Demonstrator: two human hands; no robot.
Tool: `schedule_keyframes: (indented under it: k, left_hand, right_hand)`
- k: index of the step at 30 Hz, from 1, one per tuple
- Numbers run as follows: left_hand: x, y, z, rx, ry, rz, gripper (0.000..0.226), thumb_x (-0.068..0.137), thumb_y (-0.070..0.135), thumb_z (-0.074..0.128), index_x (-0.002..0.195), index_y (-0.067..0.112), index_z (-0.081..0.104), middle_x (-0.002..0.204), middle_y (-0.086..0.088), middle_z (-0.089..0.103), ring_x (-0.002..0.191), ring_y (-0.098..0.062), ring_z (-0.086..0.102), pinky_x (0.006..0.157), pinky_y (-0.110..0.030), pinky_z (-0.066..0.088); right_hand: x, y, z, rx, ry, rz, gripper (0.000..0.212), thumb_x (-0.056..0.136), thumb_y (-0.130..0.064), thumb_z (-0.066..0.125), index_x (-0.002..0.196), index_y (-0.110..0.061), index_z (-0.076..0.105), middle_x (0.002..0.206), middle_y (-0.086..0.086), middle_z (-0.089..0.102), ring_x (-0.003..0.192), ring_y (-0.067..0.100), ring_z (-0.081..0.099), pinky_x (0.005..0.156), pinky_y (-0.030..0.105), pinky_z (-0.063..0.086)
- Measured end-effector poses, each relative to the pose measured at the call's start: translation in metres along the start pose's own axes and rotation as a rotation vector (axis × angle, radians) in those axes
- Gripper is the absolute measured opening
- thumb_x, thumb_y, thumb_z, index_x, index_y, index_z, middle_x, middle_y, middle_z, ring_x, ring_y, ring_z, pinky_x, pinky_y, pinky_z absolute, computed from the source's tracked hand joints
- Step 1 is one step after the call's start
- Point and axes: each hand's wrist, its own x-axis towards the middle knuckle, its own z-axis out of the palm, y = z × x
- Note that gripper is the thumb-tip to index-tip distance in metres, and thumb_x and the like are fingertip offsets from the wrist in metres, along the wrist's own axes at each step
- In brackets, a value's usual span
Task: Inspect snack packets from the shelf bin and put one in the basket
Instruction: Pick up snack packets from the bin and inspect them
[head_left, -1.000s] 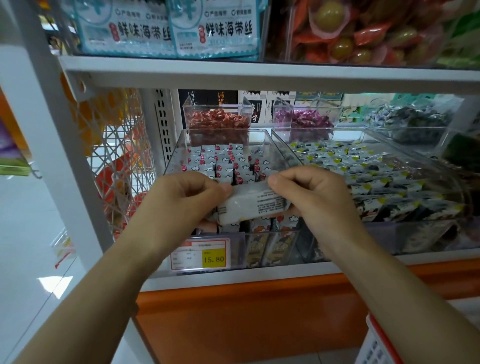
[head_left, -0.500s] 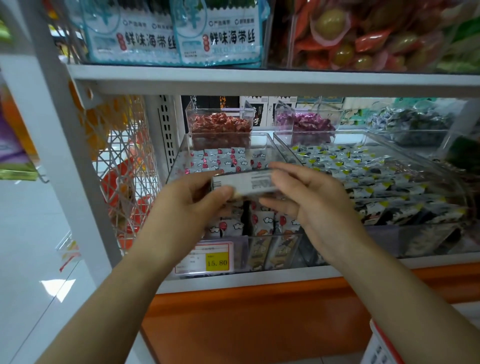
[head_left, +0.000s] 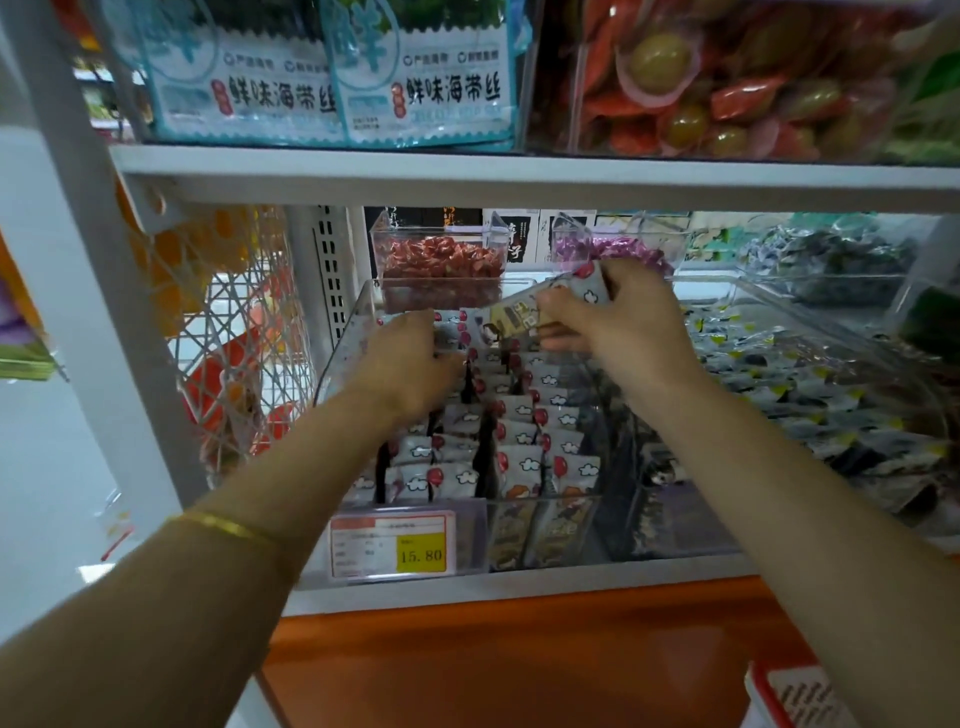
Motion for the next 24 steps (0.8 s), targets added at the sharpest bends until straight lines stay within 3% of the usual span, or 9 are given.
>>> schedule_keyframes:
  k: [2, 5, 9, 14, 19, 22, 24]
  left_hand:
    - [0.025, -0.01, 0.007, 0.125, -0.049, -0.047, 0.016, 0.093, 0.024, 0.051, 0.097, 0.009, 0.051, 0.106, -0.015, 0.058, 0.097, -0.027, 0.053, 0.077, -0.032, 0.041]
    - [0.055, -0.026, 0.015, 0.164, -0.137, -0.111, 0.048, 0.094, 0.04, 0.044, 0.121, 0.001, 0.049, 0.121, -0.021, 0.055, 0.111, -0.035, 0.052, 0.097, -0.047, 0.043]
    - [0.074, -0.038, 0.025, 0.113, -0.176, -0.169, 0.054, 0.091, 0.049, 0.041, 0.12, 0.004, 0.052, 0.113, -0.022, 0.058, 0.105, -0.038, 0.057, 0.091, -0.05, 0.048]
    - [0.086, -0.046, 0.031, 0.124, -0.197, -0.221, 0.06, 0.09, 0.049, 0.042, 0.128, 0.002, 0.043, 0.128, -0.023, 0.049, 0.115, -0.04, 0.051, 0.096, -0.052, 0.045]
    - [0.084, -0.043, 0.025, 0.135, -0.239, -0.25, 0.063, 0.089, 0.054, 0.035, 0.127, 0.005, 0.047, 0.127, -0.026, 0.051, 0.117, -0.043, 0.05, 0.097, -0.054, 0.044]
    - [0.072, -0.04, 0.021, 0.282, -0.258, -0.233, 0.067, 0.092, 0.058, 0.022, 0.129, 0.009, 0.047, 0.128, -0.024, 0.051, 0.118, -0.041, 0.049, 0.101, -0.052, 0.04]
    - [0.063, -0.039, 0.019, 0.385, -0.285, -0.199, 0.065, 0.094, 0.057, 0.016, 0.138, 0.013, 0.037, 0.139, -0.024, 0.041, 0.128, -0.042, 0.037, 0.108, -0.056, 0.027]
  right_hand:
    - [0.012, 0.002, 0.001, 0.009, -0.013, 0.03, 0.035, 0.088, -0.01, 0.063, 0.116, 0.007, 0.05, 0.095, 0.015, 0.065, 0.056, 0.007, 0.066, 0.058, 0.02, 0.057]
    - [0.027, 0.005, 0.003, 0.009, -0.042, 0.055, 0.033, 0.088, -0.009, 0.062, 0.114, 0.007, 0.048, 0.096, 0.016, 0.063, 0.057, 0.01, 0.066, 0.058, 0.023, 0.058]
    - [0.036, 0.008, 0.007, 0.033, -0.071, 0.09, 0.03, 0.09, -0.008, 0.06, 0.114, 0.005, 0.049, 0.097, 0.019, 0.063, 0.059, 0.011, 0.065, 0.057, 0.02, 0.057]
    - [0.04, 0.014, 0.014, 0.06, -0.08, 0.12, 0.025, 0.09, -0.006, 0.059, 0.109, 0.006, 0.05, 0.095, 0.019, 0.064, 0.062, 0.017, 0.064, 0.057, 0.022, 0.058]
    - [0.049, 0.014, 0.022, 0.042, -0.075, 0.112, 0.028, 0.09, -0.008, 0.06, 0.111, 0.005, 0.049, 0.1, 0.02, 0.063, 0.067, 0.02, 0.067, 0.061, 0.025, 0.059]
    - [0.058, 0.008, 0.034, 0.007, -0.088, 0.063, 0.015, 0.087, -0.01, 0.064, 0.093, -0.003, 0.052, 0.088, 0.009, 0.062, 0.059, 0.012, 0.066, 0.058, 0.022, 0.058]
    - [0.067, 0.004, 0.05, 0.021, -0.094, 0.049, 0.015, 0.084, -0.008, 0.066, 0.087, -0.006, 0.052, 0.079, 0.004, 0.061, 0.052, 0.008, 0.065, 0.051, 0.019, 0.056]
